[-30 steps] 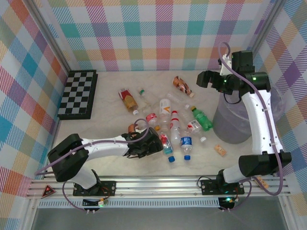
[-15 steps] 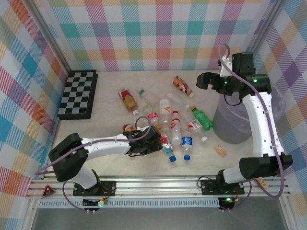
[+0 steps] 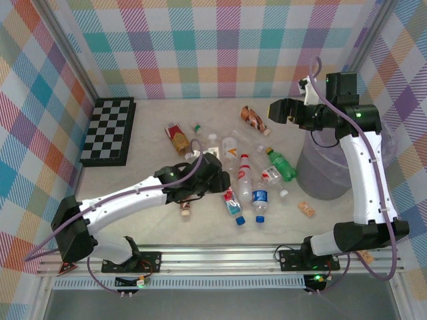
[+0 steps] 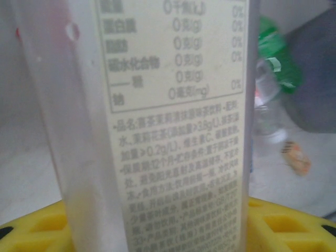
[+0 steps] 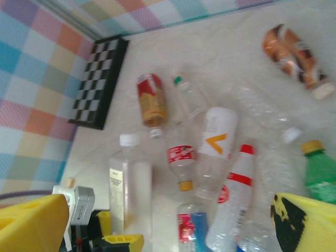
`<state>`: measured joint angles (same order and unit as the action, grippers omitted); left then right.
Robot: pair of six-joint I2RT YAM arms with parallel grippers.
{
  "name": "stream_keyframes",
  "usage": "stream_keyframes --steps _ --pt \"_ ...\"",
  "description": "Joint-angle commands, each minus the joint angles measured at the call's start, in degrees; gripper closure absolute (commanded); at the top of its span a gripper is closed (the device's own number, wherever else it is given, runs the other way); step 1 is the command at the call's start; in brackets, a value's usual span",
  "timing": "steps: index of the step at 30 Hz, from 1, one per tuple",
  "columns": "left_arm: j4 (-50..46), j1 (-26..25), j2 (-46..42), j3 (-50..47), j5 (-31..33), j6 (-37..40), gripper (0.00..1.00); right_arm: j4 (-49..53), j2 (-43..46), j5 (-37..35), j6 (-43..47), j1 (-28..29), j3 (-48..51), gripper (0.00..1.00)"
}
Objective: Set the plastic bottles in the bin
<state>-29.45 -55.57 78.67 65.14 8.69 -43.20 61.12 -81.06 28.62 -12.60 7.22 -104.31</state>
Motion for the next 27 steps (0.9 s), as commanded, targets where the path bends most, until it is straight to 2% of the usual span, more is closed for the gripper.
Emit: stream_keyframes --steps 1,7,16,21,24,27 --pt "4.38 2.79 -1.37 3.78 -4.82 11.67 0.59 -2.04 -0.95 10.51 0.38 1.57 -1.20 0.02" --pt "16.29 7.30 -1.28 4.35 -17.41 14.71 0.61 -2.96 -4.21 15.99 -0.99 4.80 -1.83 0.00" --pt "26.65 9.87 0.52 3.63 -27.70 12.61 0.62 -6.89 -10.33 16.52 -3.90 10.18 -1.58 0.01" --pt "29.06 10.48 1.39 4.02 -30.16 12.05 0.62 -9.72 -12.83 14.70 -4.54 11.57 -0.10 0.03" --pt "29.07 10.72 1.84 4.14 -30.05 11.69 0.63 -10.95 -13.64 15.42 -5.06 11.55 0.74 0.10" --pt "29.37 11.08 2.19 3.72 -29.71 11.21 0.63 -12.13 -13.93 15.25 -5.76 11.60 1.48 0.24"
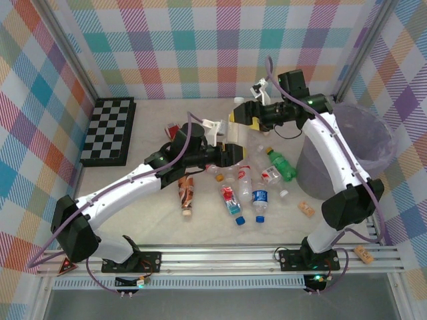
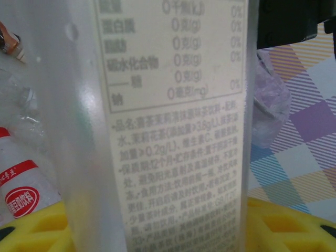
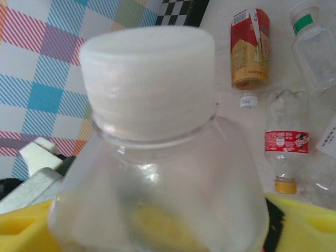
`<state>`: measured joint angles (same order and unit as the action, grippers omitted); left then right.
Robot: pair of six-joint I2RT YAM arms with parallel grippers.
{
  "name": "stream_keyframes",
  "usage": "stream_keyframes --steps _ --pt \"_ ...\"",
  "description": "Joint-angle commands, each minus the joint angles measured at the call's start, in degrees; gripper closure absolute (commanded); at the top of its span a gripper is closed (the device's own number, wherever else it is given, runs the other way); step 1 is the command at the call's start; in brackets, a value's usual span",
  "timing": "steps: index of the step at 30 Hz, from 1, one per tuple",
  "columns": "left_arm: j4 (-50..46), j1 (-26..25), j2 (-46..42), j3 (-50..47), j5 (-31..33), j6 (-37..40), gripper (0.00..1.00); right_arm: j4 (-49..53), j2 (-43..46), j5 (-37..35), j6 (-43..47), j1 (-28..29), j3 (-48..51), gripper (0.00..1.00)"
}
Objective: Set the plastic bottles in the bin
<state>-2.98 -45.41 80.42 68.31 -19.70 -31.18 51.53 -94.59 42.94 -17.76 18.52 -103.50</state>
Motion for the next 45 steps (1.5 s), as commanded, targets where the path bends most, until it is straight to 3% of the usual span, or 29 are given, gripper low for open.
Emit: stream_keyframes --steps 1,5,15,21,24,28,37,45 --pt "2.98 0.97 0.56 0.43 -1.13 -0.97 0.63 -2.49 -0.42 0.75 -0.71 0.22 0.68 0.27" --pt "4.38 1.44 0.27 -0.54 -0.46 -1.51 0.58 -2.84 -0.29 0.20 -0.81 0.24 0.72 0.35" --pt "2.64 2.15 -1.97 -1.74 1.54 -1.03 0.00 -0.30 -1.42 -4.21 0.89 -0.65 -6.19 0.44" --pt "0.13 2.64 -9.23 -10.86 8.62 -1.88 0.00 7.81 -2.99 -13.44 5.68 -4.40 -18.43 0.46" --pt "-3.58 3.81 -12.11 -14.04 11.53 -3.27 0.00 13.62 -3.78 -22.09 9.12 -6.16 -25.98 0.46" --pt "-11.57 4.19 -14.97 -15.39 13.70 -2.19 0.00 19.87 -3.88 -27.35 10.94 -11.43 -33.90 0.47" --pt "-24.11 7.82 -16.58 -19.34 14.27 -3.07 0.00 20.17 3.46 -43.52 14.53 -23.79 -34.17 0.49" --pt "-21.08 9.66 -13.59 -23.84 14.88 -3.10 0.00 23.40 5.89 -53.44 15.03 -30.78 -32.32 0.50"
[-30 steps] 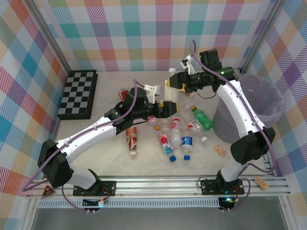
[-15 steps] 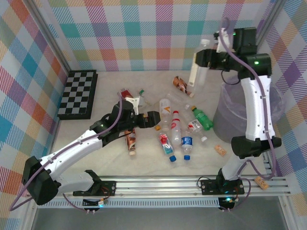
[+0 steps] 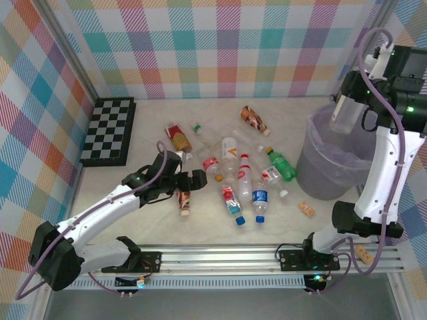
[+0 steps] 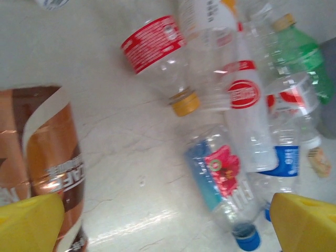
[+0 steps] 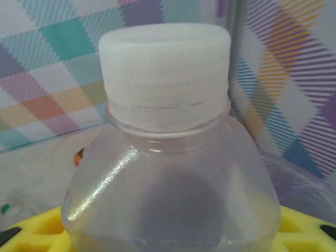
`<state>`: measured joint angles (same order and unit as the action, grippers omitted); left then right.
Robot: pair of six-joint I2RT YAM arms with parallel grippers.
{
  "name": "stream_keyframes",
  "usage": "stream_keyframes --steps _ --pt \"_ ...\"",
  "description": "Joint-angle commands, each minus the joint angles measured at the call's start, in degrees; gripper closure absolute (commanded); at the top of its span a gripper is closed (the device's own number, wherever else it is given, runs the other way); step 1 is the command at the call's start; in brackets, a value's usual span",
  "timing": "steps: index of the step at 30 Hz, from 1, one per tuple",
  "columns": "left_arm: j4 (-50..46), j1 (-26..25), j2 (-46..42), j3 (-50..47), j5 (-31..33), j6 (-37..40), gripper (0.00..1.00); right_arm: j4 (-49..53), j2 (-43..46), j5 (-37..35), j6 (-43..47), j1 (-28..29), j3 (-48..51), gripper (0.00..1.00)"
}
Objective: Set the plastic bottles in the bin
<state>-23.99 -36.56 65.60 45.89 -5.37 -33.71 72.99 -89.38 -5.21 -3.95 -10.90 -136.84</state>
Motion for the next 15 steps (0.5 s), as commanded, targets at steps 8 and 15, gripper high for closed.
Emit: stream_keyframes --steps 8,15 --pt "1.91 0.92 4.22 -3.48 1.07 -0.26 0.00 -0.25 1.87 -9.45 1.93 -2.93 14.20 0.50" --pt "3.88 0.95 5.55 -4.91 1.09 -1.09 0.00 -1.78 0.47 -5.71 0.15 -2.84 26.31 0.50"
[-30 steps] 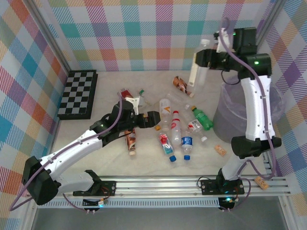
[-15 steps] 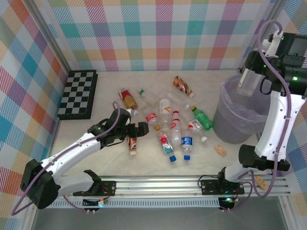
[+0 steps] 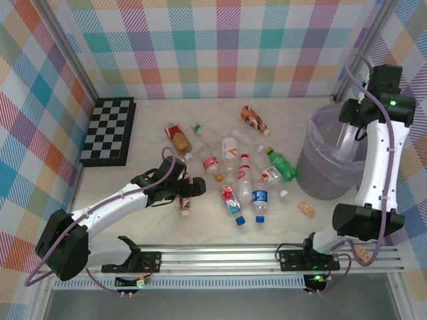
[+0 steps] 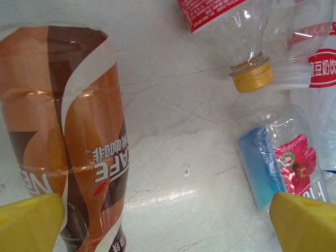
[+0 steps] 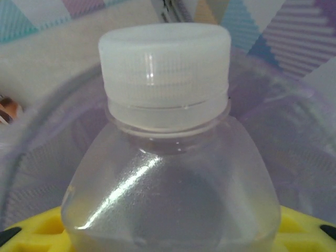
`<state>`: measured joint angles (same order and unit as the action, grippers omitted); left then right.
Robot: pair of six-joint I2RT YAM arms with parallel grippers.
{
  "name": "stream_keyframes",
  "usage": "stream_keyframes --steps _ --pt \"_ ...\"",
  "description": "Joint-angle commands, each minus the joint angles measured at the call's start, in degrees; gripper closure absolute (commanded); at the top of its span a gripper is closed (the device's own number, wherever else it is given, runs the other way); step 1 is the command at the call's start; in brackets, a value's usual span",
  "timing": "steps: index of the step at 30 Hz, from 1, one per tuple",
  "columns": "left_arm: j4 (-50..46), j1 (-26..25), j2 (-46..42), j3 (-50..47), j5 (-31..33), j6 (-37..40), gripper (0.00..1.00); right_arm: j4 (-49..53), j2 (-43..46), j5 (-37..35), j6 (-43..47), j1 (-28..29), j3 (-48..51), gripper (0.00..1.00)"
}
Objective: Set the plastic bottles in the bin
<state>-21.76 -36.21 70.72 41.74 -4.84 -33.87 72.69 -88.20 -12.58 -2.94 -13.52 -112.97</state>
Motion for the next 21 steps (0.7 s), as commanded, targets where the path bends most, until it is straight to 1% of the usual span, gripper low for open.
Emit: stream_keyframes --steps 1,7,15,18,21 --pt "1.71 0.53 0.56 -0.78 0.71 -0.93 0.00 -1.52 -0.98 1.85 -0.97 -0.19 4.12 0.49" --pt "1.69 0.57 1.07 -0.60 0.64 -0.76 0.00 -5.95 -2.21 3.38 -1.84 -0.20 14.91 0.49" --pt "1.57 0.56 0.12 -1.13 0.89 -0.67 0.00 -12.04 -6.34 6.33 -4.59 -0.20 24.28 0.45" --pt "1.35 0.57 -0.26 -1.38 0.82 -0.46 0.00 -13.89 -7.35 6.71 -4.90 -0.24 26.59 0.39" --pt "1.59 0.53 -0.52 -1.72 0.80 -0.50 0.00 -13.60 -8.52 7.24 -4.72 -0.22 26.50 0.26"
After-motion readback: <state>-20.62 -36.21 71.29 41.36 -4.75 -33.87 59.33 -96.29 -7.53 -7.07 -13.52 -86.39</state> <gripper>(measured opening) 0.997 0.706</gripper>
